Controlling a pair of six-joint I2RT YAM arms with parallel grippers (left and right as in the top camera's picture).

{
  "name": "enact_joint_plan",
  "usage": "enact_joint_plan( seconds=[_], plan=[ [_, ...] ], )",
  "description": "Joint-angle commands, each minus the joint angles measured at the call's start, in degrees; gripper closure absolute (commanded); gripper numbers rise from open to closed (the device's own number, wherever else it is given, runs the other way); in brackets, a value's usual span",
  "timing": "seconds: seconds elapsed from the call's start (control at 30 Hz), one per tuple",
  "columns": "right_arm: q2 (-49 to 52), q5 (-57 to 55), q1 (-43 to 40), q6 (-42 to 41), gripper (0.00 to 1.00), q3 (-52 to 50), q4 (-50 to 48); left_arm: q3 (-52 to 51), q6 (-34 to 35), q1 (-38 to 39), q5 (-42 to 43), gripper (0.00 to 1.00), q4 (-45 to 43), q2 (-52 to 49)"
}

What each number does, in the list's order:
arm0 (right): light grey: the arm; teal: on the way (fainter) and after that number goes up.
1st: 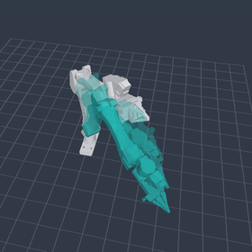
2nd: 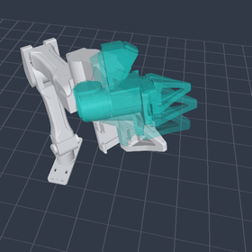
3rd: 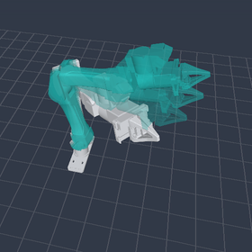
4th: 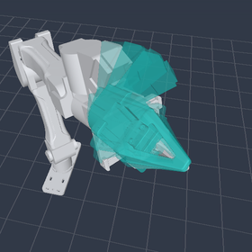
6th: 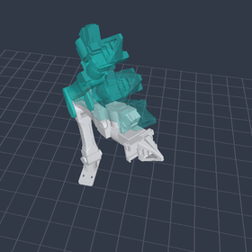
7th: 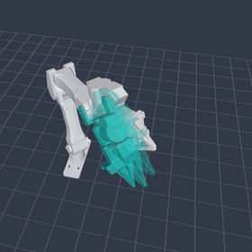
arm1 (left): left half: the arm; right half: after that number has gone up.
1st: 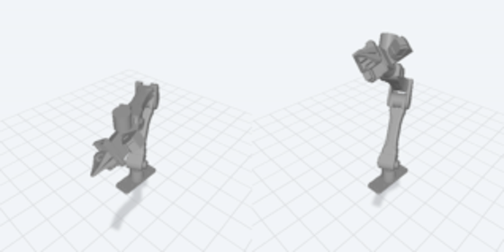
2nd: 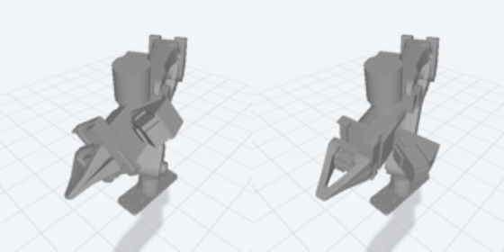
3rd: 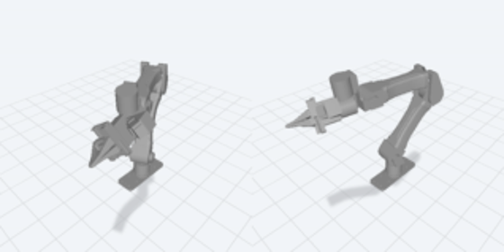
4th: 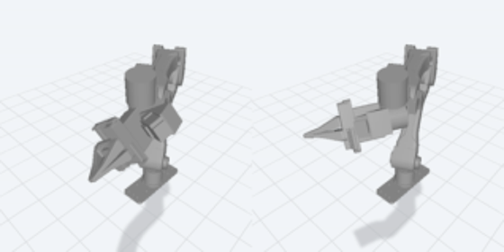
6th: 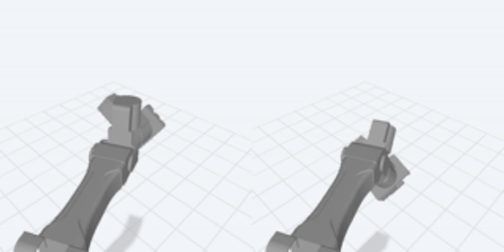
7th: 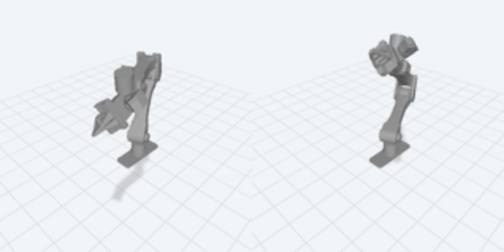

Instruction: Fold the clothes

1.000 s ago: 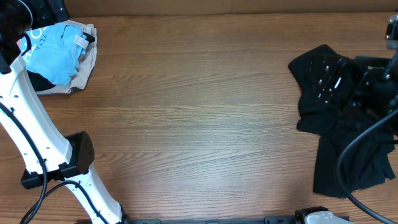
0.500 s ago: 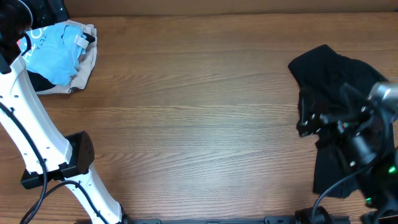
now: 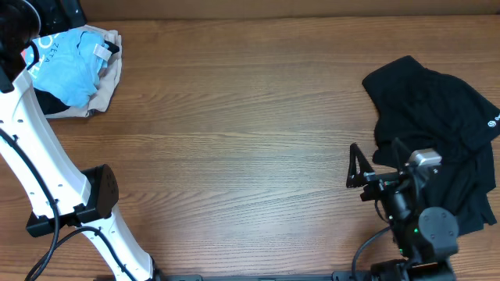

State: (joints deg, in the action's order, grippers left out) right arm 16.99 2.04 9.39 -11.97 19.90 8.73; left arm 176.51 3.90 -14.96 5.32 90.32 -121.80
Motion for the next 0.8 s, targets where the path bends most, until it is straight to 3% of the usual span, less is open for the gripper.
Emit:
enact_joint_plan(
  seconds=[0.0, 0.27, 0.77],
  plan=[
    [-3.7, -0.9, -0.1, 0.0, 0.00, -6.2, -4.6, -0.2, -1.1, 0.4, -0.2, 0.00, -0.2, -0.1],
    [-9.2, -1.0, -1.6, 0.0, 0.00, -13.4, -10.2, -0.2, -1.1, 0.4, -0.2, 0.00, -0.2, -0.1],
    [-9.8, -0.9, -2.7, 0.0, 0.00, -19.4, -19.1, -0.2, -1.1, 0.4, -0.2, 0.00, -0.1, -0.1]
  ],
)
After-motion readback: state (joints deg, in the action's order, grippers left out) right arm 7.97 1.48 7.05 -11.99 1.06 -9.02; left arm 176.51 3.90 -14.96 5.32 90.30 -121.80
